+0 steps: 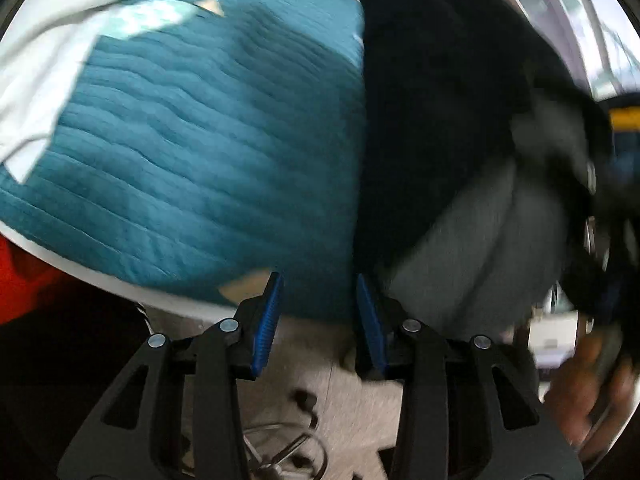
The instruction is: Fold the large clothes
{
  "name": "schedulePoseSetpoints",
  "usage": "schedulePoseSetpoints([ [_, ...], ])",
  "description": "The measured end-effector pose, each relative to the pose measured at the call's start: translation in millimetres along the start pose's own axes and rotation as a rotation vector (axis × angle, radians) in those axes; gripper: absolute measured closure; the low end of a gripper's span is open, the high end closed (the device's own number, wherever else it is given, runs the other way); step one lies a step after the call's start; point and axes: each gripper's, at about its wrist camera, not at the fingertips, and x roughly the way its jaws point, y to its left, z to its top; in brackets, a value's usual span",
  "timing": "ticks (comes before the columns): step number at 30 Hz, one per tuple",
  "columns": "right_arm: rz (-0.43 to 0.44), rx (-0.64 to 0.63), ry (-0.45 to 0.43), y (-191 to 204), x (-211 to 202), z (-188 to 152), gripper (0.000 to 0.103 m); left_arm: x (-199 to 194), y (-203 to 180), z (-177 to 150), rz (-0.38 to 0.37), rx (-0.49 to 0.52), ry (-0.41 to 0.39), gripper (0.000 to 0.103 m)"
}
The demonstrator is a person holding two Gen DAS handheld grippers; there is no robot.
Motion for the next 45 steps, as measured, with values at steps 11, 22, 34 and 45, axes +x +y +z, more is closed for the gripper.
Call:
schedulePoseSetpoints([
  [11,-0.072,0.053,-0.133,-37.4,-102.3,3.4,0.083,-3.5,-99.1,-33.2,-0.112,0.313,-0.015,0.072],
  [22,-0.258,0.257,-0.260,-156.8,-215.1,-38.3,0.084,47.1,-171.7,-60.1,-0.183,0.488,0.130,0.071],
  [34,-0.329,0.504,-0.242,-268.3,-232.1,-71.4,0.081,78.6,-210.9,-22.7,-0.165,0.479,0.088,0.068],
  [45,-0.434,0.276,-0.315,-227.3,-286.0,-50.4,0.074,116.2,-222.0,-17.2,-0.008,0.485,0.158,0.068],
])
